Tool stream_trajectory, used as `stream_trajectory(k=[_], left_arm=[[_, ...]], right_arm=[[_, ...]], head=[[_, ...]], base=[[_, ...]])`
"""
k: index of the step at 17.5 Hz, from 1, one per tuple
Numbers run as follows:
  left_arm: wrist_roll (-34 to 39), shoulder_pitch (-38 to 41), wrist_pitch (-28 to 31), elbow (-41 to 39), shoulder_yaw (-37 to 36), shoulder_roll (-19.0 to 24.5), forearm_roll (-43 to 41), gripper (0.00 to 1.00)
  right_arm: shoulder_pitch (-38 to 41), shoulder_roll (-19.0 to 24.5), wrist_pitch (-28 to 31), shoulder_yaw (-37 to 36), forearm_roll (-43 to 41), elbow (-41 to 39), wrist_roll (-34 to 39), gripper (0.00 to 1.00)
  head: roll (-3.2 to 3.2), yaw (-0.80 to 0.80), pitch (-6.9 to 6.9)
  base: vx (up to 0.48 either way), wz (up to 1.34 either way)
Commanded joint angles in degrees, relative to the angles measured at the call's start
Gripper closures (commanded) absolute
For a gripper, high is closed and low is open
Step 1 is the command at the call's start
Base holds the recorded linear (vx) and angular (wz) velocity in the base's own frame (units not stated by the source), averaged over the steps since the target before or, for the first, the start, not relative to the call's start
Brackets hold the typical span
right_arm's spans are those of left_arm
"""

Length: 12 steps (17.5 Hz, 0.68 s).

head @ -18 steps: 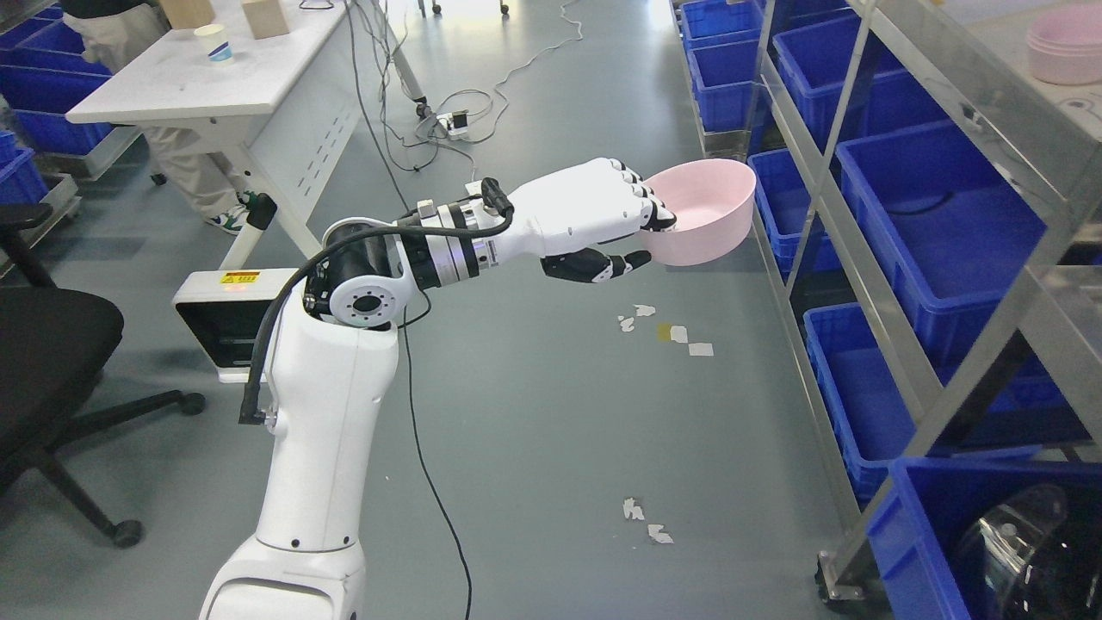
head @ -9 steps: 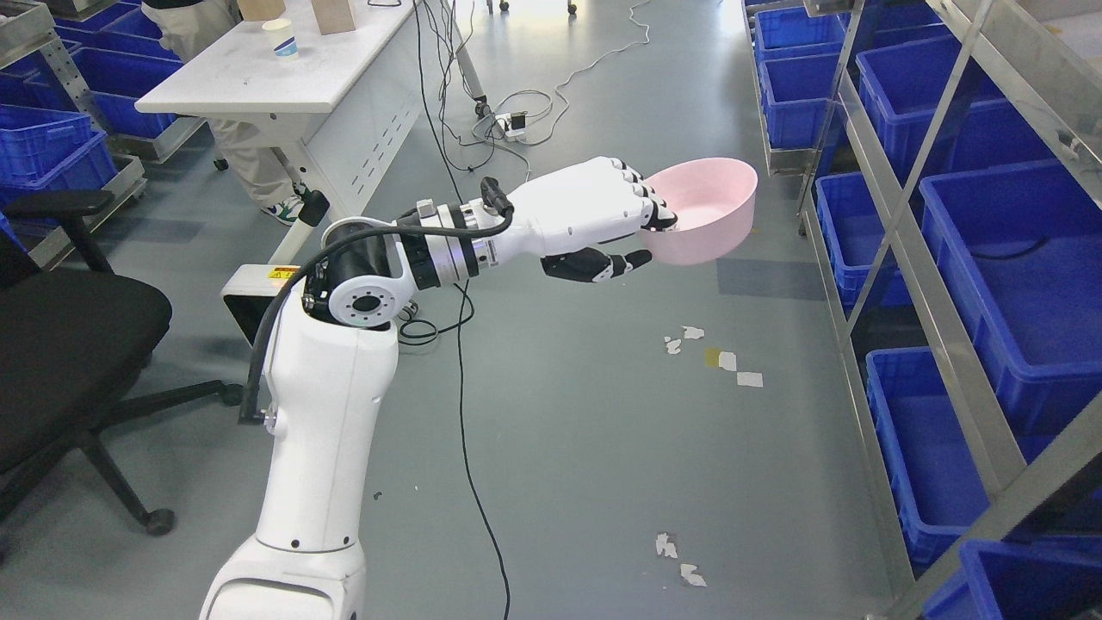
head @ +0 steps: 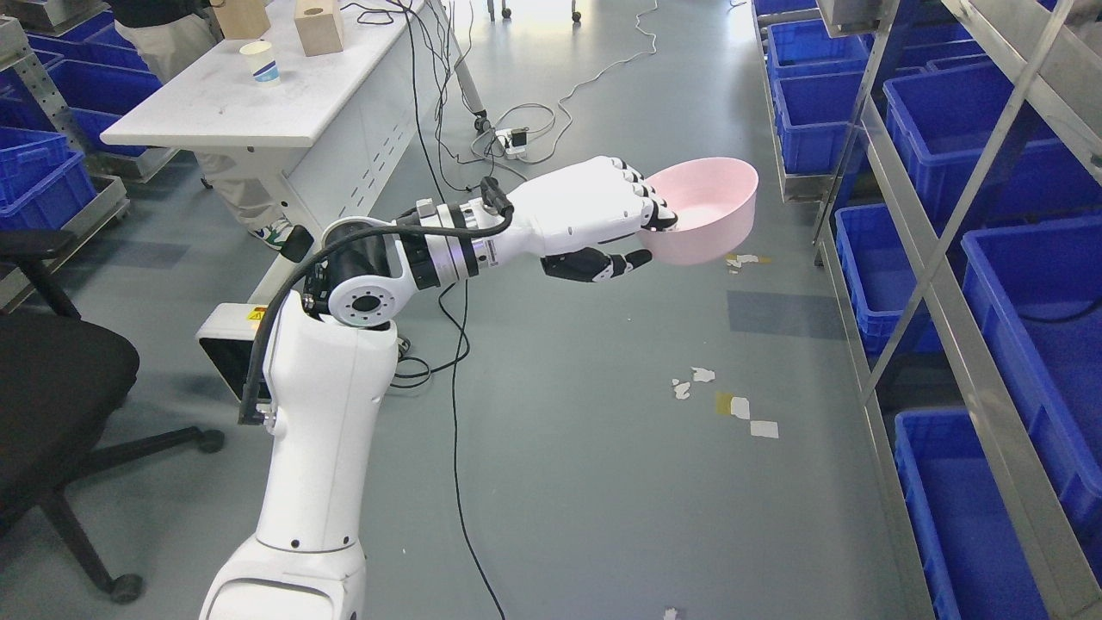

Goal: Stack pink IKEA bowl on shelf middle layer
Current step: 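Hold the pink bowl in the left hand while driving to the shelf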

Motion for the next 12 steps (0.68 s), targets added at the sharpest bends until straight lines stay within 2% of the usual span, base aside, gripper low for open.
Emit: stream_trajectory(k=[1,12], left_arm=[[0.0,-0.1,0.0,-0.1,0.1,1.0,0.0,0.97],[0.0,-0.1,0.0,-0.1,0.0,1.0,0.0,0.96]], right_arm=[[0.0,-1.0,0.0,0.3,0.0,-1.0,-0.2,0.0],[0.0,-1.0,0.0,0.3,0.0,-1.0,-0.2,0.0]], head=[[0.0,0.0,0.0],[0.0,0.0,0.0]], base=[[0.423,0.0],[0.374,0.06]])
